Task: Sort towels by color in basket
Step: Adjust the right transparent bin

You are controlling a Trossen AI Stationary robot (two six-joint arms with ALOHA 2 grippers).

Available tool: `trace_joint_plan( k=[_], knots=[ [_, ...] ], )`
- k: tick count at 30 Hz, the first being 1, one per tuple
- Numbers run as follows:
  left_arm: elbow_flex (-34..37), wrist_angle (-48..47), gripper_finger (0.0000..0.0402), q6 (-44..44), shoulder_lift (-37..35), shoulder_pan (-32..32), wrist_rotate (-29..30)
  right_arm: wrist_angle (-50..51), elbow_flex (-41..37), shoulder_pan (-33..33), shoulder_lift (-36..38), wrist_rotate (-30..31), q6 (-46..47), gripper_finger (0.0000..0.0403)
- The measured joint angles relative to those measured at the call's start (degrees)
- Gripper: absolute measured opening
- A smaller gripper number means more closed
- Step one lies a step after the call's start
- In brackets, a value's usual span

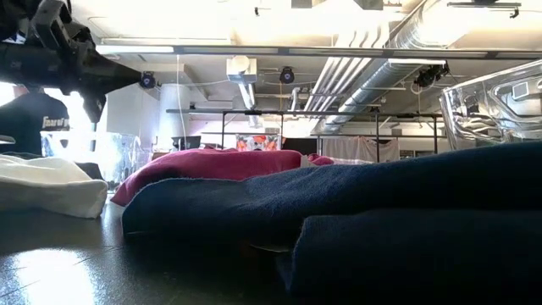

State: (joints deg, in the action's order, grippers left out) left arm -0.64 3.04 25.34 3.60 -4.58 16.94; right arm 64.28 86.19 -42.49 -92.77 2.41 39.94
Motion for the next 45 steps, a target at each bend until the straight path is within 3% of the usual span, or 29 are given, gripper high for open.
trace_joint_plan(
  k=[5, 8, 14, 20, 26, 30, 34, 45],
  knots=[
    [0.00, -0.14, 0.0000, 1.44, 0.00, -0.02, -1.00, 6.59, 1.07, -0.52, -6.62, -7.28, -2.45, 0.0188],
    [0.00, -0.17, 0.0000, 2.18, 0.00, -0.02, -1.15, 11.65, 1.05, -0.77, -9.49, -7.40, -1.98, 0.0188],
    [0.00, -0.17, 0.0000, 2.56, 0.00, -0.02, -1.41, 10.74, 1.05, -1.67, -12.18, -7.20, -4.33, 0.0174],
    [0.00, -0.17, 0.0000, 2.56, 0.00, -0.02, -1.39, 11.87, 1.06, -1.54, -11.06, -6.83, -3.28, 0.0140],
    [0.00, -0.14, 0.0000, 2.59, 0.02, -0.02, -1.39, 15.48, 2.18, -0.48, -6.91, -7.01, 5.41, 0.0159],
    [0.00, -0.14, 0.0000, 2.59, 0.02, -0.02, -1.39, 13.55, 2.21, -1.42, -5.27, -7.60, 7.26, 0.0202],
    [0.00, -0.14, 0.0000, 2.96, 0.02, -0.02, -1.39, 9.11, 1.12, -2.33, -5.40, -9.57, 2.18, 0.0234],
    [0.00, -0.17, 0.0000, 3.01, 0.02, -0.02, -1.38, -1.51, -6.06, -3.35, -5.46, -9.34, -1.45, 0.0210]
  ],
)
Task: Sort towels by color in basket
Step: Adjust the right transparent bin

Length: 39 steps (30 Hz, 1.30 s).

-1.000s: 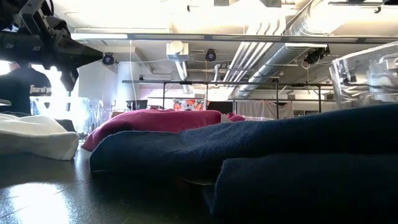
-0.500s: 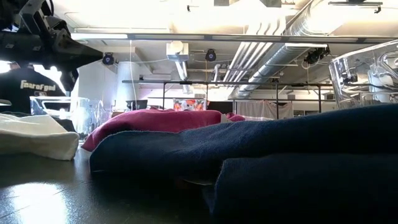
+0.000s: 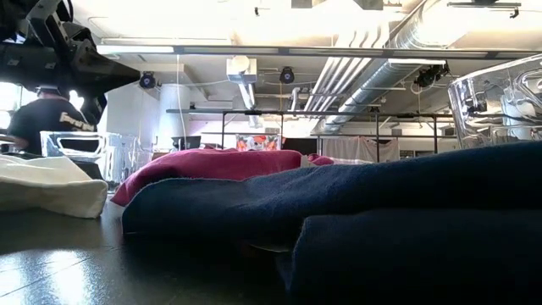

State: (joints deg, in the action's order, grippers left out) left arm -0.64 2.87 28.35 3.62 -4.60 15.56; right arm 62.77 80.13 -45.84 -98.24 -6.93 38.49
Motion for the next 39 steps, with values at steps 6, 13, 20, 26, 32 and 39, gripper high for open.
trace_joint_plan(
  k=[6, 13, 20, 26, 32, 39],
  knots=[
    [0.00, 0.00, 0.0000, 0.03, 0.00, 0.00, 0.01, -1.52, -3.05, 0.03, 0.00, 3.04, 2.62, 0.0175],
    [0.00, 0.00, 0.0000, 0.03, 0.00, 0.00, 0.00, -2.14, -4.48, 1.18, 0.00, 10.05, 7.02, 0.0087],
    [0.00, 0.00, 0.0000, 0.14, 0.00, 0.00, 0.00, -1.68, -4.48, 7.83, 0.00, 13.44, 18.58, 0.0016],
    [0.00, 0.00, 0.0000, 0.12, 0.00, 0.00, 0.00, -0.69, -4.45, 11.60, 0.00, 12.72, 24.46, 0.0008],
    [0.00, -0.01, 0.0000, 0.10, 0.00, 0.00, 0.00, -0.43, -4.45, 12.23, 0.00, 15.54, 18.33, 0.0019],
    [0.00, -0.02, 0.0000, 0.07, 0.00, 0.02, 0.00, -0.19, -4.45, 12.24, 0.00, 19.21, 14.27, 0.0026]
  ],
)
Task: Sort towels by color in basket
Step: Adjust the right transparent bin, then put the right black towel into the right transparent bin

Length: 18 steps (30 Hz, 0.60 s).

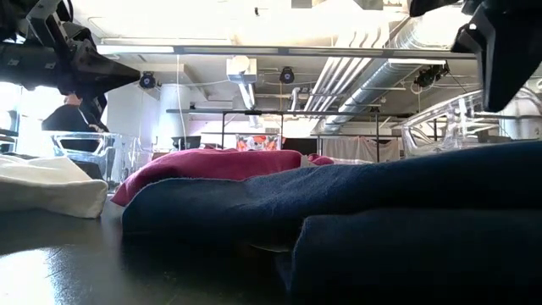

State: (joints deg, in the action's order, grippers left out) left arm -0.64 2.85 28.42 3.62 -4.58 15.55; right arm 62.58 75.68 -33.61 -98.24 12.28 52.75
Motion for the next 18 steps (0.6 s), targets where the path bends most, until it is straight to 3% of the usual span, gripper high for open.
trace_joint_plan(
  k=[4, 12, 18],
  knots=[
    [0.00, 0.00, 0.0000, 0.00, 0.00, 0.00, 0.01, 0.51, 0.00, 0.00, 0.00, 2.28, -3.84, 0.0048],
    [0.00, 0.00, 0.0000, -0.02, 0.00, -0.01, 0.01, 1.33, 0.60, -0.22, 1.58, 2.27, -6.74, 0.0147],
    [0.00, 0.02, 0.0000, 0.02, 0.00, -0.01, 0.02, 3.85, 7.85, -5.66, 4.77, 4.94, -5.00, 0.0165]
  ],
)
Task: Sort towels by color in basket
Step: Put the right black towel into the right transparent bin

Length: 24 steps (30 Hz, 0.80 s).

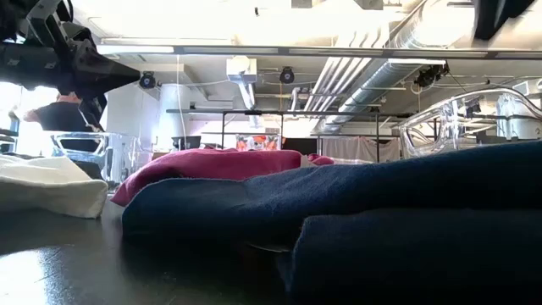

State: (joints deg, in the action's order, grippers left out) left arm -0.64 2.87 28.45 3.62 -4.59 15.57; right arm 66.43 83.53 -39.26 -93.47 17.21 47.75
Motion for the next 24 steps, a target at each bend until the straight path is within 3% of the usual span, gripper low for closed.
trace_joint_plan(
  k=[5, 9, 14, 24],
  knots=[
    [0.00, 0.00, 0.0000, -0.02, -0.02, -0.01, 0.00, -3.17, 3.42, -9.16, 0.18, 0.76, 3.88, 0.0165],
    [0.00, -0.02, 0.0000, -0.01, -0.02, -0.01, -0.01, -4.10, 1.31, -15.51, -0.96, 1.16, 20.03, 0.0165],
    [0.00, 0.01, 0.0000, 0.02, -0.02, 0.01, 0.00, -3.61, -2.39, -19.91, -1.81, -5.17, 35.12, 0.0173],
    [0.00, 0.35, 0.0000, -0.07, -0.02, -0.01, 0.00, -11.88, -16.05, -21.40, -1.91, -16.11, 37.22, 0.0243]
  ],
)
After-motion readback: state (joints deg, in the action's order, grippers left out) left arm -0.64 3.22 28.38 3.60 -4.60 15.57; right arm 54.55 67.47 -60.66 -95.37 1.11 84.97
